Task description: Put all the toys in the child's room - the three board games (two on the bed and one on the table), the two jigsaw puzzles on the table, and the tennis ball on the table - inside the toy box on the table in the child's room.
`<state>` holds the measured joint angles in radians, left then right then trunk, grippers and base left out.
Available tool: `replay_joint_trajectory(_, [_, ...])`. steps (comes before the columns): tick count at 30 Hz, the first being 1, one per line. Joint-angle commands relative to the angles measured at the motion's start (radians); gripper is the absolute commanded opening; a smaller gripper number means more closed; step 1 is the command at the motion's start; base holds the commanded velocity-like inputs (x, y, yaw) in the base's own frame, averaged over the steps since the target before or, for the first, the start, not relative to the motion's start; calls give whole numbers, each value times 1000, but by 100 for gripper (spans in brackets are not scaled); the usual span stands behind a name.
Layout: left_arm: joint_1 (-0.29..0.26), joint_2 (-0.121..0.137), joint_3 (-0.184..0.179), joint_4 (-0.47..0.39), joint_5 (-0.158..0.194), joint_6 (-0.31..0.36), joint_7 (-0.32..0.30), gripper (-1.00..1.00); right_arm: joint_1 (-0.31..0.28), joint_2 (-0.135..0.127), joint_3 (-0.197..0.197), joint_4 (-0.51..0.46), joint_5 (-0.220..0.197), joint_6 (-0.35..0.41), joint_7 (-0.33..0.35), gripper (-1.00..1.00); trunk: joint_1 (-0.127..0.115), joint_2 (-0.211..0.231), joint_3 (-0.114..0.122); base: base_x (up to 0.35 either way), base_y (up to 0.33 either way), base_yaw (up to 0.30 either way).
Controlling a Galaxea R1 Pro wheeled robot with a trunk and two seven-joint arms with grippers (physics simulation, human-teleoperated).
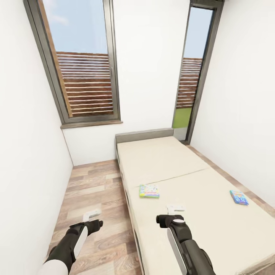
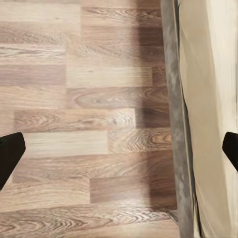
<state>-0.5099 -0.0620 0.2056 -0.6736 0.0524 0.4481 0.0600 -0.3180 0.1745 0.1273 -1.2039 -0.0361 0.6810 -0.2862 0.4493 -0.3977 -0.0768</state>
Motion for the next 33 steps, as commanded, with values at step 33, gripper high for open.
replay_joint_trajectory(33, [0,-1,3,-2,6,6,3,100,-1,0,0,19,-4,-13,-7,100,1,-2,27,-14,78,-220])
